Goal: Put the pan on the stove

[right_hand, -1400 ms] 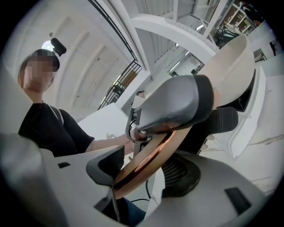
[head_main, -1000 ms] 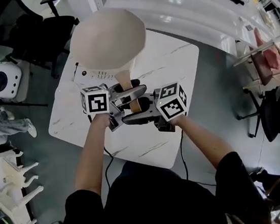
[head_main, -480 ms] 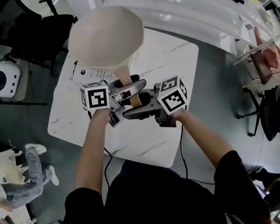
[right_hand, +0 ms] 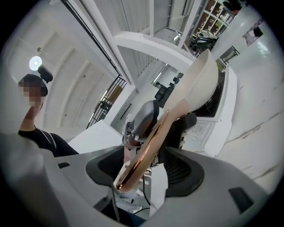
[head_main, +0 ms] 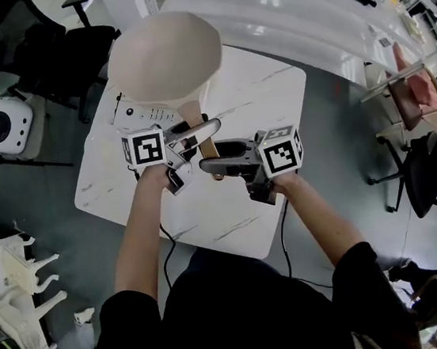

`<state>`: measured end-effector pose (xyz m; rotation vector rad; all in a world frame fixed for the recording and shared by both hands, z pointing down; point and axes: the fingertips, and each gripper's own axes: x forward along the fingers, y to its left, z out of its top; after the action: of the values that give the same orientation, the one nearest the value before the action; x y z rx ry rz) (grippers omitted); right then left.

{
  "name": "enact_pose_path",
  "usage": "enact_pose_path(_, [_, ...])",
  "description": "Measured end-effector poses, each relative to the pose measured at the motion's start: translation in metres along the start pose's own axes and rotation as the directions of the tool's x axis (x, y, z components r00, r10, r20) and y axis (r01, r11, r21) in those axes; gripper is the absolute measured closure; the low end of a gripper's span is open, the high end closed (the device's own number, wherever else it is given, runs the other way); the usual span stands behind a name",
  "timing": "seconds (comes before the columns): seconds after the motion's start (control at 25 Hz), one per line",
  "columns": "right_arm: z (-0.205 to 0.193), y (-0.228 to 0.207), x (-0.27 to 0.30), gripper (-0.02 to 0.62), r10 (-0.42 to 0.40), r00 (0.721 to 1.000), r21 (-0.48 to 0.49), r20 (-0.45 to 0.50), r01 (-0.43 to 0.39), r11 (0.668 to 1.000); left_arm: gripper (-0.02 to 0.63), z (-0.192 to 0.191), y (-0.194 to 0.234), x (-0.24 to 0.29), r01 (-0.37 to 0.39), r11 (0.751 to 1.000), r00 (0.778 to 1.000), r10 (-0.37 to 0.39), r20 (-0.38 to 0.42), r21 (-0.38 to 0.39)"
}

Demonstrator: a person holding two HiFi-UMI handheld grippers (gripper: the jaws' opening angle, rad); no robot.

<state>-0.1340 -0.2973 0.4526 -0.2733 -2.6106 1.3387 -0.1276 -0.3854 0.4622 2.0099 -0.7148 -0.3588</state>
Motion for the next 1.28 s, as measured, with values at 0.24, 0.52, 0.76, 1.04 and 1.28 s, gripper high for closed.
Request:
enact_pose_path(0.24, [0.002, 0.008, -0.031, 0.357, -0.108, 0.989, -0.024, 0.099, 0.111, 0.994, 0.264, -0.005, -0.005, -0.034, -0.061, 0.998, 0.997, 0.061, 0.05, 0.001])
enact_pose_path(0.52, [0.004, 0.017, -0.072, 0.459, -0.339, 0.9, -0.132, 0.274, 0.384, 0.914, 0.463, -0.016, -0.035, -0.069, -0.27, 0.903, 0.963, 0.26, 0.077, 0.334])
enact_pose_path(0.76, [0.01, 0.057, -0.1, 0.562, -0.502, 0.729, -0.214, 0.465, 0.643, 0.735, 0.598, -0.014, -0.081, -0.082, -0.383, 0.738, 0.922, 0.338, 0.187, 0.556])
enact_pose_path(1.04, [0.007, 0.115, -0.14, 0.572, -0.598, 0.441, -0.201, 0.669, 0.882, 0.427, 0.598, -0.025, -0.138, -0.087, -0.452, 0.6, 0.891, 0.338, 0.302, 0.661])
enact_pose_path(1.28, [-0.015, 0.166, -0.155, 0.572, -0.599, 0.286, -0.159, 0.748, 0.953, 0.257, 0.598, -0.044, -0.179, -0.099, -0.504, 0.515, 0.863, 0.335, 0.378, 0.693])
